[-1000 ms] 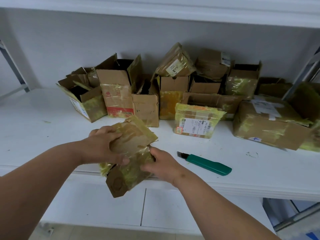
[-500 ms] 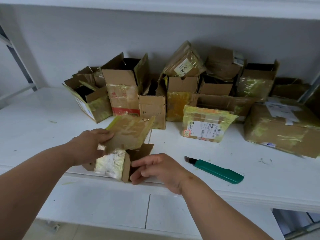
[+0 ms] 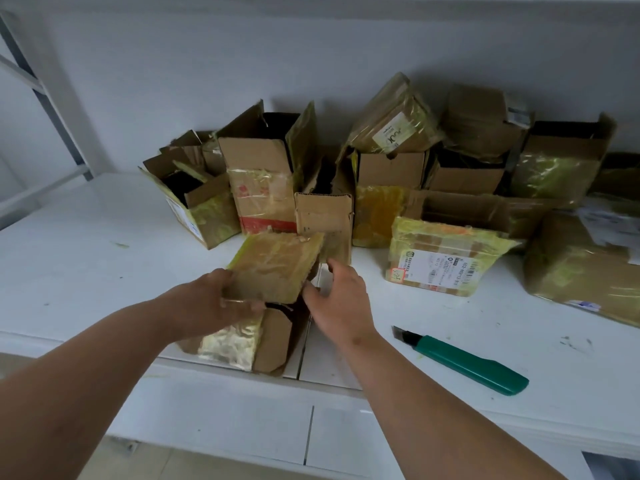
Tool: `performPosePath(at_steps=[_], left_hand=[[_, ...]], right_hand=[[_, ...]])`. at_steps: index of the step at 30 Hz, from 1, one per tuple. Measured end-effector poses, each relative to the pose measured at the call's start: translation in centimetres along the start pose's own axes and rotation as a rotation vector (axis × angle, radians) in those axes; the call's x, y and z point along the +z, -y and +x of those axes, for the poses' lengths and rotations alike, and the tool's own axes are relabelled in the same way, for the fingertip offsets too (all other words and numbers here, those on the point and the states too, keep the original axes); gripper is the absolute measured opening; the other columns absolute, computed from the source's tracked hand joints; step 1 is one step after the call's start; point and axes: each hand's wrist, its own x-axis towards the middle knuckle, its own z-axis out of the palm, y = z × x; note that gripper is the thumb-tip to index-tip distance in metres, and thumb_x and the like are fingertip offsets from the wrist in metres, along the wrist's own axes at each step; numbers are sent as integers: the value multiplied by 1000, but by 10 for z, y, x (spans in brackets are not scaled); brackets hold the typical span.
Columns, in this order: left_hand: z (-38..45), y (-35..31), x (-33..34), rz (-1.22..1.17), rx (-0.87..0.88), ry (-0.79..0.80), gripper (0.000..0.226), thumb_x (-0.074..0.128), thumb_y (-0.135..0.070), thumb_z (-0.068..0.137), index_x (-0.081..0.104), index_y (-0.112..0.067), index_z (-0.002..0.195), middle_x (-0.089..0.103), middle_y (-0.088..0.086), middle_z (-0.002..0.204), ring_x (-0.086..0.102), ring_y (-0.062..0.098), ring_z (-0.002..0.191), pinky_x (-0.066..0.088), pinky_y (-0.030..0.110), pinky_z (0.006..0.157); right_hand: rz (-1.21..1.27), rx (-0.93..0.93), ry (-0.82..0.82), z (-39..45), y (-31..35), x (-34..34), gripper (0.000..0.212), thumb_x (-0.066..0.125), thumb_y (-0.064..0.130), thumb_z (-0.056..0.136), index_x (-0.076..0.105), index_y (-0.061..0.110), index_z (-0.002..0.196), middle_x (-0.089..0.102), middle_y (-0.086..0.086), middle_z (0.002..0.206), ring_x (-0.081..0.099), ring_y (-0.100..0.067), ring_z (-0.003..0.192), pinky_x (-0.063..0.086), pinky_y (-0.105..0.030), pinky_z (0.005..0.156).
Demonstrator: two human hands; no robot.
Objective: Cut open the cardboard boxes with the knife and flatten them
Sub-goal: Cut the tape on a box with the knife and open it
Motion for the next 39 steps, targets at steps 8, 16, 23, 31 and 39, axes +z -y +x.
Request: performPosePath(at_steps=[8, 16, 23, 31, 39], left_hand=[[11, 21, 13, 27, 30, 66, 141, 28, -105, 33, 18, -32, 153, 35, -8, 153, 46, 16, 131, 38, 28, 101], [16, 13, 26, 467, 120, 127, 128, 2, -104, 33, 12, -52, 150, 10, -4, 158, 25, 26, 141, 31, 41, 114], [17, -5, 44, 523, 168, -65, 82, 6, -85, 70, 29, -52, 141, 37, -3, 127, 40, 21, 117, 38, 36, 103], [29, 1, 70, 427, 202, -76, 67, 10, -59, 98, 20, -18, 150, -11, 1, 164, -13, 18, 150, -6, 37, 122], [40, 6, 68, 409, 237, 41, 120, -34, -83, 49, -18, -27, 153, -25, -5, 160, -23, 15, 147, -9, 36, 121]], right_hand=[[57, 63, 150, 29, -3, 10, 50, 61, 24, 91, 41, 31, 136, 68, 0, 107, 65, -26, 98, 54, -40, 87], [-147, -57, -91, 20, 1, -11, 52, 43, 20, 93, 44, 23, 144, 52, -4, 134, 49, -25, 124, 44, -41, 104], [-679, -190, 438, -8, 8, 10, 75, 17, 58, 101, -1, 14, 158, -9, -9, 166, -13, -25, 152, -5, -47, 123], [-817, -178, 418, -1, 9, 18, 67, 20, 51, 100, 15, 15, 156, -4, -11, 166, -10, -29, 152, -11, -56, 120], [-862, -140, 455, 1, 0, 25, 67, 10, 55, 101, -7, 24, 158, -22, -4, 164, -25, -24, 149, -16, -56, 117]])
